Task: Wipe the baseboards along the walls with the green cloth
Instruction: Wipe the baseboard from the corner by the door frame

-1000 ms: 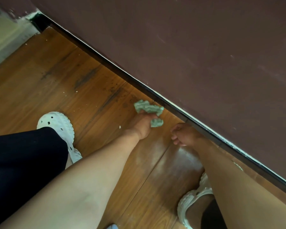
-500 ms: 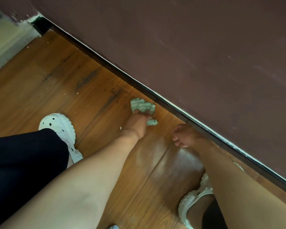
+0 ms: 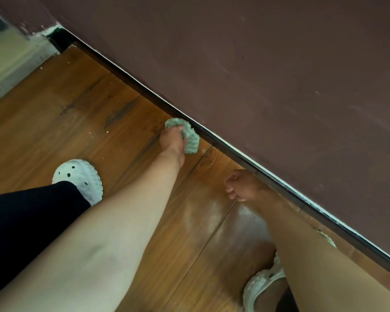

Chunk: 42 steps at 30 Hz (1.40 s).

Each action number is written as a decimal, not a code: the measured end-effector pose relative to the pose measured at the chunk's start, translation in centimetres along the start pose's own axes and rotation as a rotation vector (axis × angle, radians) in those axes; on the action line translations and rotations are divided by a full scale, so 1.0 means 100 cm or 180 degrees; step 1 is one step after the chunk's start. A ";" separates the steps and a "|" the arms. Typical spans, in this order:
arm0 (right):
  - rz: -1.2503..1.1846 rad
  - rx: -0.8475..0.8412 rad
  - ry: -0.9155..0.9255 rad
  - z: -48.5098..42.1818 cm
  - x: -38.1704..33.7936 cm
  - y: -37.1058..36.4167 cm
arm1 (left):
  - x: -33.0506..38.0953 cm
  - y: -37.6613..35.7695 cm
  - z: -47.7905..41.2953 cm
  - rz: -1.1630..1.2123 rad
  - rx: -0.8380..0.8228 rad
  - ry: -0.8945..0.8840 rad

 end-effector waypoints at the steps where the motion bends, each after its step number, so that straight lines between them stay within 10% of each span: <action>1: -0.0003 -0.0006 -0.0024 -0.001 0.001 0.001 | 0.006 -0.007 -0.002 0.0089 -0.0137 0.0028; 11: 0.0103 0.0054 -0.0094 -0.012 -0.001 0.001 | -0.042 -0.054 0.035 -0.1190 -0.0954 -0.0151; 15: 0.0056 0.0081 -0.0087 -0.010 -0.004 0.004 | -0.028 -0.048 0.018 -0.1708 -0.0511 -0.0660; 19: 0.0033 0.0219 -0.0041 -0.006 0.007 0.018 | 0.003 -0.025 -0.001 -0.1230 0.0178 -0.0698; 29: 0.0049 0.0240 -0.0023 -0.004 0.007 0.019 | -0.064 -0.070 0.033 -0.1783 -0.0832 -0.0430; 35: -0.0114 0.0270 0.0019 -0.002 0.012 0.024 | -0.017 -0.039 -0.003 -0.1508 -0.0003 -0.0643; 42: -0.0119 0.0295 -0.0132 -0.001 0.020 0.028 | -0.029 -0.045 0.010 -0.1625 -0.0201 -0.0559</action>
Point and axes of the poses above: each hand's wrist, its own z-axis away from the middle knuckle, its own y-axis out of the back of the hand, x = y × z, the point moved 5 cm from there along -z, towards the middle knuckle, and after that the axes turned 3 degrees about -z, right-handed, at the moved point
